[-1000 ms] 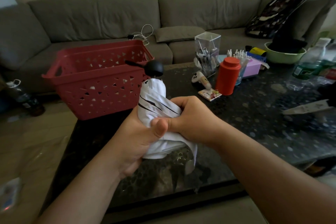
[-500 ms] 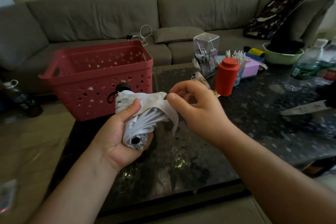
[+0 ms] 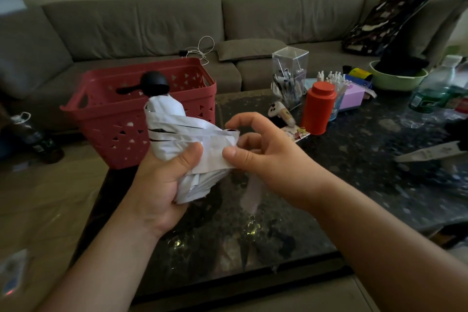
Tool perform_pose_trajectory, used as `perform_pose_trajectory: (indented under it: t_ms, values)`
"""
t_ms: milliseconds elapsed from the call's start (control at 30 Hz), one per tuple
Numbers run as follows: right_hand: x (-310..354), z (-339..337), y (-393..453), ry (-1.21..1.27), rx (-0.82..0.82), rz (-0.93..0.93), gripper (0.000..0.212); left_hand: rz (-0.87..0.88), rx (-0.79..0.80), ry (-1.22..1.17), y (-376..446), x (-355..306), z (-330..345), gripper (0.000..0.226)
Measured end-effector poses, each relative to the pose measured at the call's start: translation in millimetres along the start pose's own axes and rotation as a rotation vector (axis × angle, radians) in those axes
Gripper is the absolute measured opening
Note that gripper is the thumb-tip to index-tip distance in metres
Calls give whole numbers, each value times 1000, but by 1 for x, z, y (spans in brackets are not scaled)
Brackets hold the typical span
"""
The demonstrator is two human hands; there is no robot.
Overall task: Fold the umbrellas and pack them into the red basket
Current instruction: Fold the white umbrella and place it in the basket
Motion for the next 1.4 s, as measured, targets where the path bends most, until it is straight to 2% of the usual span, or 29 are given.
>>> perform_pose_trajectory:
  t_ms: [100,167,200,333,433,500,567,633,667,733,767,867,933,1000,1100,1200,1233,1300,1400]
  values:
    - [7,-2,-3,-156,-32,-81,39,93,22,126,0,-6,0,74]
    - [11,-8,-5,-193,-3,-90,30,119,43,175,-1,-10,-3,85]
    - [11,-11,-6,-214,14,-76,24,128,53,195,-2,-11,-4,84]
    - [10,-17,-6,-232,67,-16,7,120,84,253,-2,-13,-7,68]
    - [8,-18,-7,-274,137,-16,19,95,124,329,-4,-13,-8,41]
    - [8,-21,-8,-301,210,-45,18,68,157,362,-4,-15,-9,35]
    - [11,-23,-9,-271,274,-63,16,98,167,407,-5,-20,-13,45]
    - [13,-24,-9,-355,326,-67,27,154,165,460,-5,-30,-10,79]
    - [13,-22,-8,-419,347,-62,35,170,160,466,-5,-32,-12,87]
    - [14,-17,-8,-504,364,-54,46,203,177,496,-6,-31,-14,88]
    - [14,-15,-8,-548,363,-53,43,205,195,513,-7,-29,-14,90]
    - [16,-16,-7,-781,316,-88,14,210,160,545,-6,-30,-17,95]
    - [15,-22,-7,-845,238,-68,11,231,136,556,-5,-32,-17,91]
    - [13,-29,-6,-779,172,-19,11,258,93,565,-5,-34,-14,84]
    - [9,-28,-4,-660,194,-36,9,248,54,548,-5,-32,-15,68]
    - [8,-18,-4,-568,263,-32,31,173,86,433,-1,-29,-16,61]
    - [7,-15,-4,-569,263,-30,31,165,100,400,-2,-30,-15,59]
    - [6,-14,-3,-579,211,-46,13,163,97,352,-4,-30,-13,62]
    - [5,-20,-1,-471,52,-14,17,102,88,224,-6,-23,-9,62]
Point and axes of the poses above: each hand's wrist, its own y-axis towards the middle knuckle, its own z-axis out of the palm, x = y × z, the point moved 3 cm from there along y, towards the middle knuckle, and after that the axes turned 10 degrees about x, right-handed, at the moved point
